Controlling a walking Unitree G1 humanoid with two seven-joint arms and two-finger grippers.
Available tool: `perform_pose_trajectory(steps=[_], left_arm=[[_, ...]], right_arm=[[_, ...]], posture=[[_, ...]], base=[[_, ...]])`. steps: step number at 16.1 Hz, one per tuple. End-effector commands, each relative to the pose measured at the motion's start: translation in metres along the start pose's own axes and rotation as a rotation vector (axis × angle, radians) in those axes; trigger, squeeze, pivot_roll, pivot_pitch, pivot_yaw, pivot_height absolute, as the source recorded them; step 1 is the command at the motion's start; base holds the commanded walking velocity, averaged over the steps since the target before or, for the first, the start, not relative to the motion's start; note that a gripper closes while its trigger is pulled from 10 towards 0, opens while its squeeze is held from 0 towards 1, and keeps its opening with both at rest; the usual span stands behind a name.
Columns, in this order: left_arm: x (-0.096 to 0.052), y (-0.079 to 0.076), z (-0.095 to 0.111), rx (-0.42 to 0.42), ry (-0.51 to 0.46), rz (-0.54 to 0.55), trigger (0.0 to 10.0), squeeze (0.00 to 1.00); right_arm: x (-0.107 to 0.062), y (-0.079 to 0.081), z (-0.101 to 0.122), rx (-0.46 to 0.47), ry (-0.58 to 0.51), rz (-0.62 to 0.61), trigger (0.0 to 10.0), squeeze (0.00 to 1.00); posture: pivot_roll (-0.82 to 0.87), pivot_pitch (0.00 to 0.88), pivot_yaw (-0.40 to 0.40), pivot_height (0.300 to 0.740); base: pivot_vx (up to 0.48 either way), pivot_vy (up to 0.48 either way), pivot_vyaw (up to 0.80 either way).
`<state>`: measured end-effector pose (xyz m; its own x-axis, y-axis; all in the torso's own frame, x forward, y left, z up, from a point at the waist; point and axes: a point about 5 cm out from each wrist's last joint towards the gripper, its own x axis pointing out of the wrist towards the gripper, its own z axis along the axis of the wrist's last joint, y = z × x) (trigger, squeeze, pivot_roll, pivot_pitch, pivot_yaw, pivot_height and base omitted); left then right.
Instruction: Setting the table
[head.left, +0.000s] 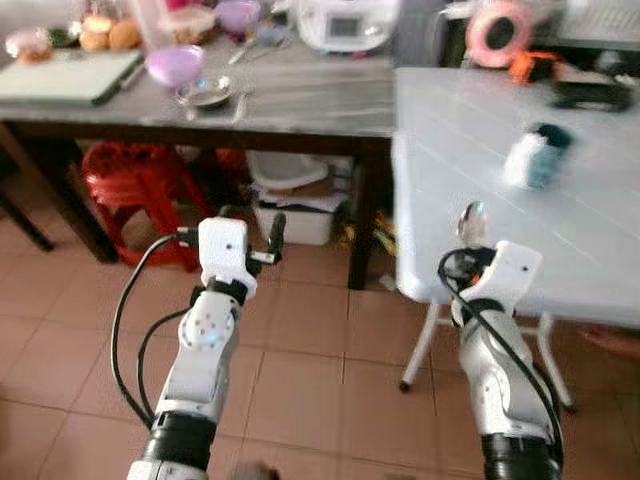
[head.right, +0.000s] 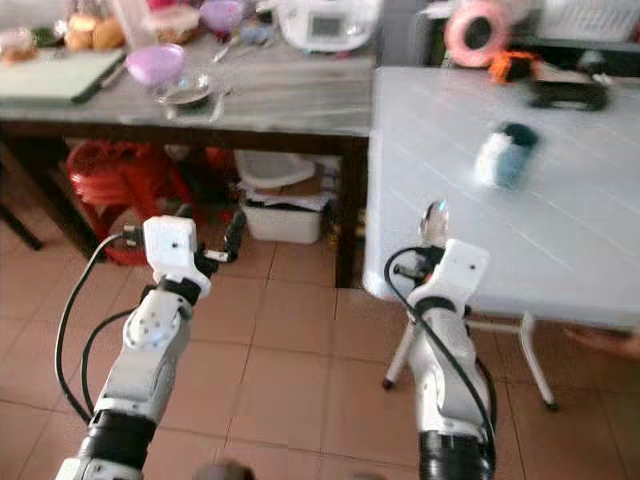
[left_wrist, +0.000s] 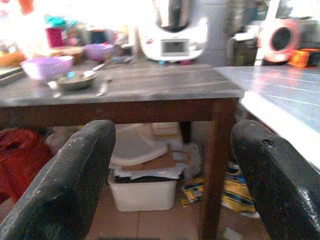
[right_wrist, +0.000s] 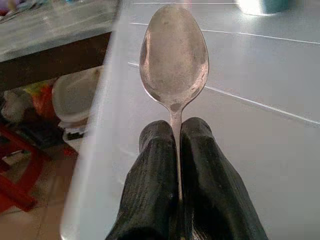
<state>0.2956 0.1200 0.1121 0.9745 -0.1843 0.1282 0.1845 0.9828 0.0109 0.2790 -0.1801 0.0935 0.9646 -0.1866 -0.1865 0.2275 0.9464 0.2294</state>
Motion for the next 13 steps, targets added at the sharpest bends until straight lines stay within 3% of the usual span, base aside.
perform_pose_trajectory(steps=[1, 13], left_arm=[[-0.0025, 0.0087, -0.0025, 0.001, 0.018, 0.022, 10.0, 0.00], [-0.0029, 0.0087, -0.0053, 0.001, 0.038, 0.021, 10.0, 0.00]], right_arm=[[0.0028, 0.0114, 0.0028, 0.015, -0.013, 0.036, 10.0, 0.00], [0.0020, 0.0124, -0.0001, 0.012, -0.013, 0.040, 10.0, 0.00]], posture=[[-0.03, 0.000, 0.025, 0.740], [-0.03, 0.000, 0.028, 0.740]], base=[[0.439, 0.000, 0.00], [0.283, 0.383, 0.00]])
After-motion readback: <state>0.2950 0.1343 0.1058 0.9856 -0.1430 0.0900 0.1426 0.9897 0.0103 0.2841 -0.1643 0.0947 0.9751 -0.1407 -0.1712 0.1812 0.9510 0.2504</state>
